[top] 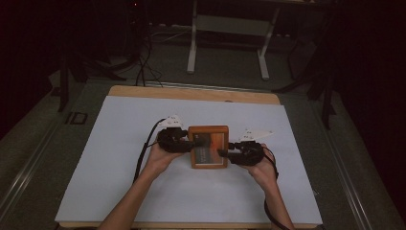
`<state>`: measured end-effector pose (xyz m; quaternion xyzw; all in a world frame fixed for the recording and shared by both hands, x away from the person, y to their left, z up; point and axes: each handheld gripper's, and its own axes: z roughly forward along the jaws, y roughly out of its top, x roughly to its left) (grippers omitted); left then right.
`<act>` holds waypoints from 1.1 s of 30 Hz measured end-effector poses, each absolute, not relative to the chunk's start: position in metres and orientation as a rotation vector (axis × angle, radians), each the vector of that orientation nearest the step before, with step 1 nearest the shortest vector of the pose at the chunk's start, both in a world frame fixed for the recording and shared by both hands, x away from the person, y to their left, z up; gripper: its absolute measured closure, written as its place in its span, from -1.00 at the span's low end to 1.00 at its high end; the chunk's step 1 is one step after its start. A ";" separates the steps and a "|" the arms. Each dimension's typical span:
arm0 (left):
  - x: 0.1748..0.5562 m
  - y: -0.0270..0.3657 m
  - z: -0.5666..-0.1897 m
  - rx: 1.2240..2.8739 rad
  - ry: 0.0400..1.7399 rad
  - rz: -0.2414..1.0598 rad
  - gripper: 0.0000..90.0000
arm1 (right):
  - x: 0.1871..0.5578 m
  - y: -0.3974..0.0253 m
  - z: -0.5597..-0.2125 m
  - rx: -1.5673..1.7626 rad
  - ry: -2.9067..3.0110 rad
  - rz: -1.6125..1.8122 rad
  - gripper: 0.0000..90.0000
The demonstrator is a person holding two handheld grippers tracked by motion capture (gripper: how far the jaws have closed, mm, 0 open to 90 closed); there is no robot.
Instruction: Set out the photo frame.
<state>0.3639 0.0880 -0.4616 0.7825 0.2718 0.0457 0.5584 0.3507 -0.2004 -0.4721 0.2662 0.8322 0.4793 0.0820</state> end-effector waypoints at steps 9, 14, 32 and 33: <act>0.366 0.109 -0.464 1.815 0.693 0.082 0.16 | 0.355 -0.181 -0.477 0.827 2.498 1.465 0.32; 0.368 0.120 -0.466 1.807 0.722 0.073 0.15 | 0.359 -0.169 -0.483 0.846 2.512 1.482 0.32; 0.373 0.140 -0.475 1.755 0.805 0.014 0.14 | 0.365 -0.148 -0.497 0.903 2.568 1.523 0.34; 0.372 0.141 -0.475 1.751 0.806 0.011 0.14 | 0.365 -0.148 -0.498 0.903 2.569 1.531 0.34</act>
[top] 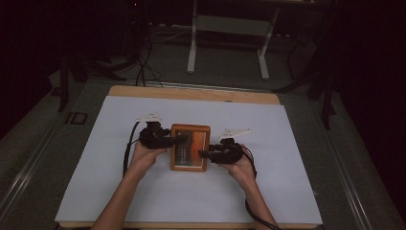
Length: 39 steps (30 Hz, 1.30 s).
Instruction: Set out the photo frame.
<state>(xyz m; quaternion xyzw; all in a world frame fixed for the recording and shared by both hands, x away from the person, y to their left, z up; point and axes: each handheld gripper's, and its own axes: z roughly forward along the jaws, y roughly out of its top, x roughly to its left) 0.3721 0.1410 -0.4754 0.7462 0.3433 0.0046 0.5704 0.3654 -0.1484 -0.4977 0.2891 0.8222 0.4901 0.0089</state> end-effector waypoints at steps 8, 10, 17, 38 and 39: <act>0.377 0.142 -0.478 1.735 0.862 -0.002 0.09 | 0.370 -0.146 -0.497 0.913 2.582 1.518 0.34; 0.377 0.142 -0.478 1.738 0.859 -0.002 0.08 | 0.369 -0.146 -0.497 0.908 2.580 1.514 0.35; 0.374 0.139 -0.476 1.762 0.856 0.019 0.09 | 0.367 -0.147 -0.498 0.882 2.580 1.507 0.34; 0.361 0.155 -0.474 1.768 0.884 0.072 -0.33 | 0.358 -0.163 -0.491 0.886 2.540 1.457 -0.16; 0.359 0.158 -0.474 1.764 0.893 0.082 -0.33 | 0.356 -0.166 -0.490 0.887 2.534 1.447 -0.17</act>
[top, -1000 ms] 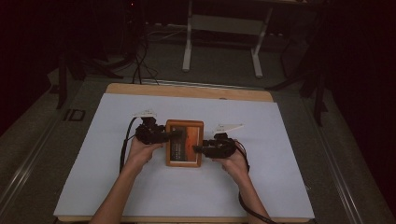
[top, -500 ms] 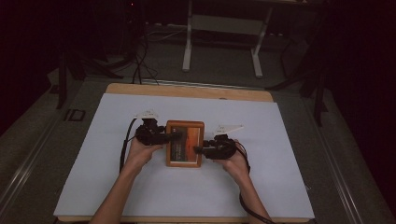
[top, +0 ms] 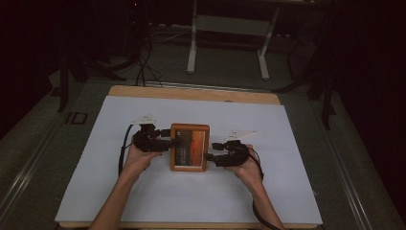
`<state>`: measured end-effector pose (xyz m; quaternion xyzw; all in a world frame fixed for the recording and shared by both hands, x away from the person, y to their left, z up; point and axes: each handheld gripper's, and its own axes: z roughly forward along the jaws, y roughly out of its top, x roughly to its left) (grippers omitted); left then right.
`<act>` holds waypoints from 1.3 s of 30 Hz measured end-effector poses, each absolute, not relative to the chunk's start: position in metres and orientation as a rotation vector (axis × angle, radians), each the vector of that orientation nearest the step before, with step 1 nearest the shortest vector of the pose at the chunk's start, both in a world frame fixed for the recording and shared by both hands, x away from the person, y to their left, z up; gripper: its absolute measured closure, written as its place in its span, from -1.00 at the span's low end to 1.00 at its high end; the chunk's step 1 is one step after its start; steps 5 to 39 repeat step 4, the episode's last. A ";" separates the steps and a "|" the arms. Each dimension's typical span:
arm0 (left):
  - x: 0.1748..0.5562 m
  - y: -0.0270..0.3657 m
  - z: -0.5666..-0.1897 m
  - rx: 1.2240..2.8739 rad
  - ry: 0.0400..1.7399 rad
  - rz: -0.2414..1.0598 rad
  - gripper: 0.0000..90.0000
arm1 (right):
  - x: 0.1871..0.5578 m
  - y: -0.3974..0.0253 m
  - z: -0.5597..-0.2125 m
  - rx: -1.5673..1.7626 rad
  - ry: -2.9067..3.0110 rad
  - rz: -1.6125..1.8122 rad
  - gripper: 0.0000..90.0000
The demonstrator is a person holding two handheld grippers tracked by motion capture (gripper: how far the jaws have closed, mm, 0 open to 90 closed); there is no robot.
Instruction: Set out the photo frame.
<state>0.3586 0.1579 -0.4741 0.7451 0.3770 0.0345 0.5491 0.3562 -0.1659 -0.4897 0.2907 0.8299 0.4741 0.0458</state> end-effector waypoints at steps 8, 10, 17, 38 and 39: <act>0.347 0.174 -0.475 1.738 0.938 0.172 -0.35 | 0.351 -0.183 -0.488 0.903 2.509 1.418 -0.23; 0.347 0.174 -0.475 1.738 0.938 0.172 -0.35 | 0.351 -0.183 -0.488 0.903 2.509 1.418 -0.23; 0.347 0.174 -0.475 1.738 0.938 0.172 -0.35 | 0.351 -0.183 -0.488 0.903 2.509 1.418 -0.23; 0.347 0.174 -0.475 1.738 0.938 0.172 -0.35 | 0.351 -0.183 -0.488 0.903 2.509 1.418 -0.23; 0.347 0.174 -0.475 1.738 0.938 0.172 -0.35 | 0.351 -0.183 -0.488 0.903 2.509 1.418 -0.23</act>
